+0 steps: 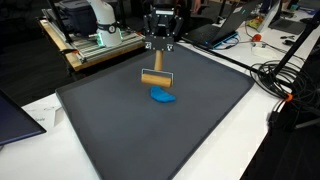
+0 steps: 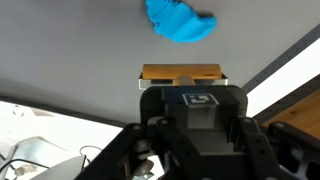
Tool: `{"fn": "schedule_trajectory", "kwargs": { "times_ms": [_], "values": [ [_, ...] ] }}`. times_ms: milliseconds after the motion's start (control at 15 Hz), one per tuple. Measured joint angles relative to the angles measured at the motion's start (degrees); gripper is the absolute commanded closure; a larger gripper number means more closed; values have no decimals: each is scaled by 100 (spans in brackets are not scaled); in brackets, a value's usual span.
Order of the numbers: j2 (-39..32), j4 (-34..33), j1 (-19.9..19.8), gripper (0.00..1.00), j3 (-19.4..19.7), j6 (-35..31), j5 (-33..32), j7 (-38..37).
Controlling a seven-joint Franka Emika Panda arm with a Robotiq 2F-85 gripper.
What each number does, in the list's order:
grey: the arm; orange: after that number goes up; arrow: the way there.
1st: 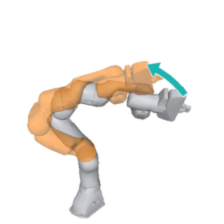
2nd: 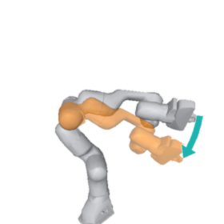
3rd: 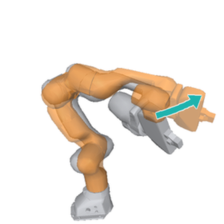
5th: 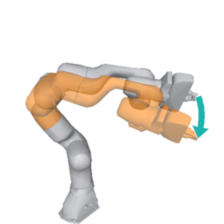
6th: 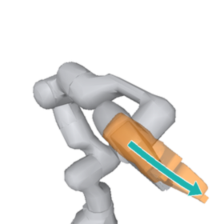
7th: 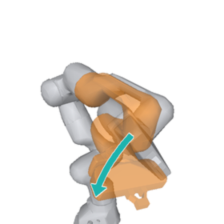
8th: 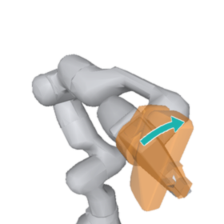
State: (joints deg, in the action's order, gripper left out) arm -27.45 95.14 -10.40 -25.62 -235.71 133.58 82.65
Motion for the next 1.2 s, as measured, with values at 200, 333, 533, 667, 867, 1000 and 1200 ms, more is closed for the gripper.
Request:
{"fn": "schedule_trajectory", "kwargs": {
  "times_ms": [200, 333, 533, 667, 867, 1000, 1200],
  "values": [
    [-33, 11, 102, 53, 118, 22, 55, 32],
    [-33, 9, 27, 53, 165, 38, 67, 92],
    [-36, 5, 64, 78, 255, 30, 74, 69],
    [-97, -41, 325, 78, 505, -59, 70, -104],
    [-317, -285, 776, 78, 727, -403, 60, -534],
    [-538, -520, 1124, 78, 895, -664, 28, -925],
    [-873, -614, 2103, 78, 2008, -596, 45, -1648]
  ]
}}
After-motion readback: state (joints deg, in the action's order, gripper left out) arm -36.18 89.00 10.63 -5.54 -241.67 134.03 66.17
